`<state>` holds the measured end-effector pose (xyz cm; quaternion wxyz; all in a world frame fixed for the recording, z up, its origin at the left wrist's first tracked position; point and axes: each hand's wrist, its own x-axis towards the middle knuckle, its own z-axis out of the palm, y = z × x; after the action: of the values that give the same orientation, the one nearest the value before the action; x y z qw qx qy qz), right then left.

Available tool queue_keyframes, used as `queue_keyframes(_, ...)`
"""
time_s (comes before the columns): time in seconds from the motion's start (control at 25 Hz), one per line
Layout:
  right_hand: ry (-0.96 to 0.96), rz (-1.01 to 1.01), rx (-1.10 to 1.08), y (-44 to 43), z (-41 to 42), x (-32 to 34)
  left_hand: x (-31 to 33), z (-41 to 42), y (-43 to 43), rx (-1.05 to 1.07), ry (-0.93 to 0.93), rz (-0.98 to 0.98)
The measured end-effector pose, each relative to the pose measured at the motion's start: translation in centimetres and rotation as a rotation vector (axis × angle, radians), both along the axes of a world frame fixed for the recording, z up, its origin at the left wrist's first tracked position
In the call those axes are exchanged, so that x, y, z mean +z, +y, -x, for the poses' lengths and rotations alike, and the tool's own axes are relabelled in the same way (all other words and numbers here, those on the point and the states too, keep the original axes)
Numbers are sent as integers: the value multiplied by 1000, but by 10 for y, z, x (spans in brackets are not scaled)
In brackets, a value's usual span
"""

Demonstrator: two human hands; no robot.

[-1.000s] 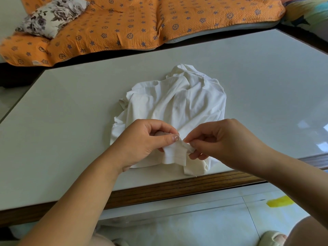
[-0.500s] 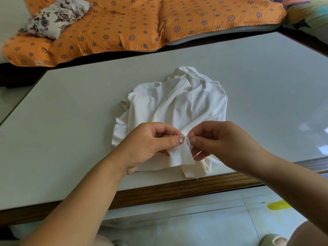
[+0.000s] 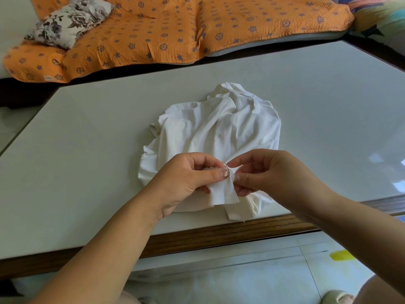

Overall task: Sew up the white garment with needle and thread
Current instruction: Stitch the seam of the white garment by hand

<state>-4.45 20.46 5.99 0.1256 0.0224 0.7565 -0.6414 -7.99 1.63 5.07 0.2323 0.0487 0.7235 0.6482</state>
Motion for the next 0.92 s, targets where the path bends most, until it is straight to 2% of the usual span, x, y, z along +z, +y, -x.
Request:
queue_keyframes(0.24, 11, 43, -39, -4, 0, -1, -3, 0, 1, 34, -15, 10)
queue_keyframes(0.44, 71, -12, -43, -7, -1, 0, -4, -1, 4, 2, -2, 65)
queue_keyframes(0.6, 125, -22, -174, -2, 8, 2, -1, 0, 3, 56, -18, 49)
queue_keyframes(0.68, 66, 125, -243, 3, 15, 6, -1, 1, 2, 67, -21, 56)
queue_keyframes(0.8, -89, 477, -277, 10, 23, 10, 0, 1, 0, 67, -34, 47)
queue_keyframes(0.92, -191, 647, -353, 19, 32, 11, 2, 2, -2, 61, -45, 31)
